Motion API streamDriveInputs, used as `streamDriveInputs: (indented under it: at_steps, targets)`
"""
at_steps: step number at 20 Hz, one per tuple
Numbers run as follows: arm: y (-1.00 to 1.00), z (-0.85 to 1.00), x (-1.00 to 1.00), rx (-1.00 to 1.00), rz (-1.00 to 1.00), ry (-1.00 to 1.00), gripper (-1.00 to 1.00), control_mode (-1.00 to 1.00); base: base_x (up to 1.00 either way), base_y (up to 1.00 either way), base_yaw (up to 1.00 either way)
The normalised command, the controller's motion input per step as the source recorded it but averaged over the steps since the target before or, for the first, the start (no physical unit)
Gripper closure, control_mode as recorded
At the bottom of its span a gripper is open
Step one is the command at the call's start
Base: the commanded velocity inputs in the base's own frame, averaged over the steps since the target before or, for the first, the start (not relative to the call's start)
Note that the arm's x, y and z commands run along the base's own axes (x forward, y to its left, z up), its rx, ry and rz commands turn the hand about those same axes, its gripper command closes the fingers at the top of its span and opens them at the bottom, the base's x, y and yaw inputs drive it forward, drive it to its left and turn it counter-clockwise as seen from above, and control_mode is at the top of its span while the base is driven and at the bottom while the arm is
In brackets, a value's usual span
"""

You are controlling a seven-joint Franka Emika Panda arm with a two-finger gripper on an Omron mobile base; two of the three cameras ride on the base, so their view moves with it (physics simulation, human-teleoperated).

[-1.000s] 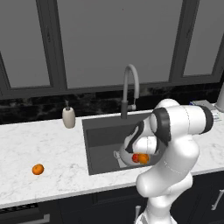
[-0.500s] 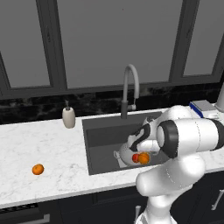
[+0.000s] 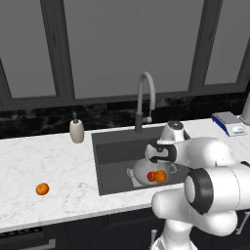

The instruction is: Put the colander in the sink, put the apple, orange, tangerine in the colander, and turn on the sink faucet and pour water over the colander.

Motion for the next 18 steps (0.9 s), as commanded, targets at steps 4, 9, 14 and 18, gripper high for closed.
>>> streamDriveInputs:
  at_steps: [4,9,14,18]
  targets:
    - [0.00,0.61,-0.31,0.00,-0.05,0.03,-1.00,-1.00,0.00,0.00,0.00]
    - [0.04,0.49,-0.44,0.00,-0.06,0.05,-1.00,-1.00,0.00,0.00,0.00]
    - [0.08,0.32,-0.60,0.00,-0.09,0.10,-1.00,-1.00,0.00,0.00,0.00]
    - [0.26,0.25,-0.56,0.00,-0.05,0.15,-1.00,-1.00,0.00,0.00,0.00]
